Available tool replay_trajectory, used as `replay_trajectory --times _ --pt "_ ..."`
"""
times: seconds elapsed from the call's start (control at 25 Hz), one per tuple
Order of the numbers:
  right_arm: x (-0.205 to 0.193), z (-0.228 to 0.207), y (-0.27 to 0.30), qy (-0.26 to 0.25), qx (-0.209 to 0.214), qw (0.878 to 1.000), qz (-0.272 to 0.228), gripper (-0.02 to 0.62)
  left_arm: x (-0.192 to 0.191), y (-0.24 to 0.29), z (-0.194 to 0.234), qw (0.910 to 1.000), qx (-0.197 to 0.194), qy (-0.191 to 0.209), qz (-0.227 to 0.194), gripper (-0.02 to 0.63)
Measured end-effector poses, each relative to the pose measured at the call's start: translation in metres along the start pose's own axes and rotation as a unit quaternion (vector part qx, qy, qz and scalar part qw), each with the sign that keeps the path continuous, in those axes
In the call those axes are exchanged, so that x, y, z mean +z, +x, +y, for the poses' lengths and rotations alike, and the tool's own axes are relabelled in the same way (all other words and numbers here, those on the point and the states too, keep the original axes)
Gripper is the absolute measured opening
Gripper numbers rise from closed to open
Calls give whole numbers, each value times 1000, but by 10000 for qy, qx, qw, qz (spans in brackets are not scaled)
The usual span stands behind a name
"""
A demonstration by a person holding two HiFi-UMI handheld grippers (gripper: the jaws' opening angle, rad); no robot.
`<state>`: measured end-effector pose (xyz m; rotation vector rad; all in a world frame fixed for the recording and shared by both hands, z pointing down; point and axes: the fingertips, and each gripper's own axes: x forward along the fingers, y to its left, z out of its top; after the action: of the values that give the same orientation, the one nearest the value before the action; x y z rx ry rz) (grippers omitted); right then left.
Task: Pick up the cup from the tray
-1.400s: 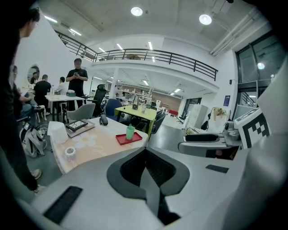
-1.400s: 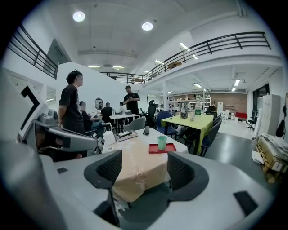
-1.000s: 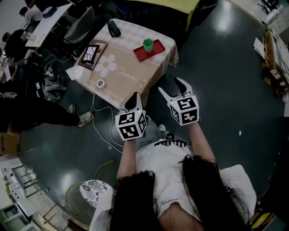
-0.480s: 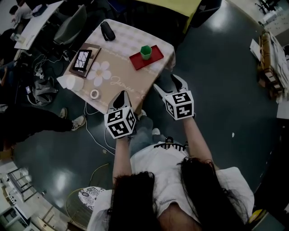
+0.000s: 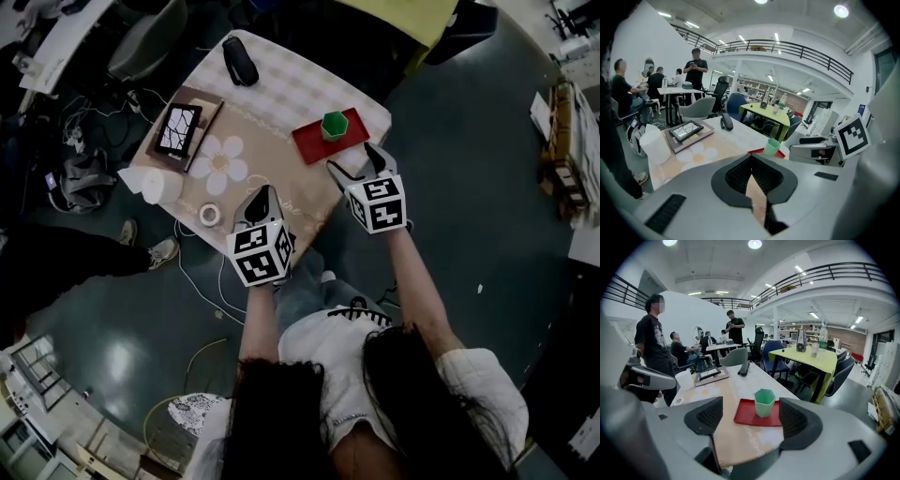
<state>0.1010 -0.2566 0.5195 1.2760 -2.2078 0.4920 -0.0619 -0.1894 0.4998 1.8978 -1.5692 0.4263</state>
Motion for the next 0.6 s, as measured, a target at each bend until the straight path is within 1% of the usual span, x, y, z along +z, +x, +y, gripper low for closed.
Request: replay_trajectory --times 0.16,0.32,0.44,0.6 --pt "-1 -7 39 -168 7 9993 324 357 12 28 13 9999 -34 -35 111 5" --pt "-5 -20 70 -121 -39 9984 554 365 21 55 16 9997 -115 -43 214 5" --pt "-8 -27 92 -199 -38 9976 667 368 22 71 18 9993 -187 10 323 5" --pt "-16 -34 115 -329 -23 9952 926 370 21 89 25 9986 -183 -48 489 5"
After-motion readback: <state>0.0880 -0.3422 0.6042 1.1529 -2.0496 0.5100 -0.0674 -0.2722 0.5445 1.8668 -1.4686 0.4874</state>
